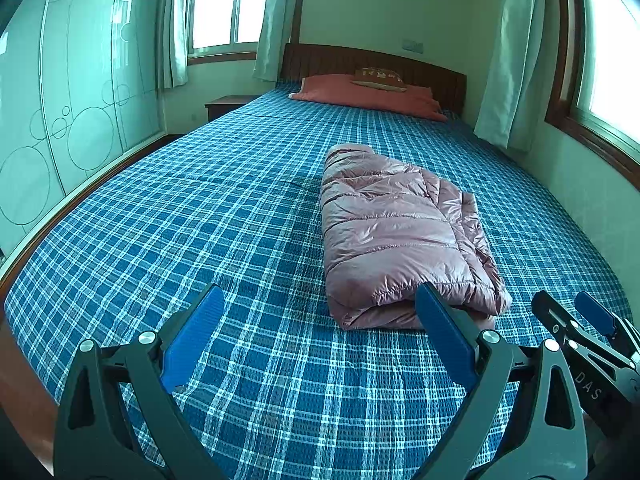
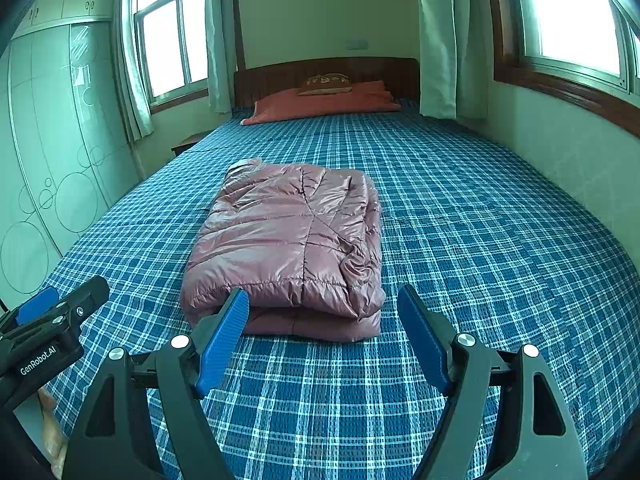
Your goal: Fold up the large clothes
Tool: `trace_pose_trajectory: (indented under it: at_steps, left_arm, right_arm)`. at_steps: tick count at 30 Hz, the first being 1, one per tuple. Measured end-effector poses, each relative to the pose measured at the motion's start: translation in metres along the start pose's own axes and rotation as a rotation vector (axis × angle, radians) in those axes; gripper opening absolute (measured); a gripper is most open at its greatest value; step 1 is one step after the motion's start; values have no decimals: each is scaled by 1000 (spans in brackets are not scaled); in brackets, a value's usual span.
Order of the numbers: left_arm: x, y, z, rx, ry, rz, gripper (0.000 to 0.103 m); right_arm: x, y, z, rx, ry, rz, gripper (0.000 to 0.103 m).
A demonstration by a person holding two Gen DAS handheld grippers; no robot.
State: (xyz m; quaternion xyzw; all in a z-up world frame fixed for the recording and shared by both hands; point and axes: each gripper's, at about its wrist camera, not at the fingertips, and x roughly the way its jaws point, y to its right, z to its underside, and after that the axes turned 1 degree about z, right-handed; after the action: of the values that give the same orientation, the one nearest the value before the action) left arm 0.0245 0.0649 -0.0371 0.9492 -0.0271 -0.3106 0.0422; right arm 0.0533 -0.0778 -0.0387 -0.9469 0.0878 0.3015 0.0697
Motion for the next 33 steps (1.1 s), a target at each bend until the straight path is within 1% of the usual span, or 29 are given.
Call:
trace_pose_trajectory:
  at_steps: [10,15,18,20,28,30,33]
  left_arm:
    - [0,0,-1,14,-7,1,96]
    - [-2,2,-1,27,12,9,96]
    - [-1,3,-1,26,2,16,96]
    - [0,4,1,24,-4,3,101]
    - [5,2,3,23,-1,1,101]
    - [8,1,3,23,-6,-3,101]
    - [21,-3,5,23,-37,10,101]
  right_arm:
    - [4,1,2,-2,-6,-3,76]
    - [4,2,2,-3,-8,-2,76]
    - [4,2,2,-4,-9,-3,76]
    - [4,2,3,-4,-10,-3,76]
    - [7,2,7,-4,-20,-5,76]
    - [9,4,8,-2,-24,-6,76]
    - [16,9,8,4,-34,-8,76]
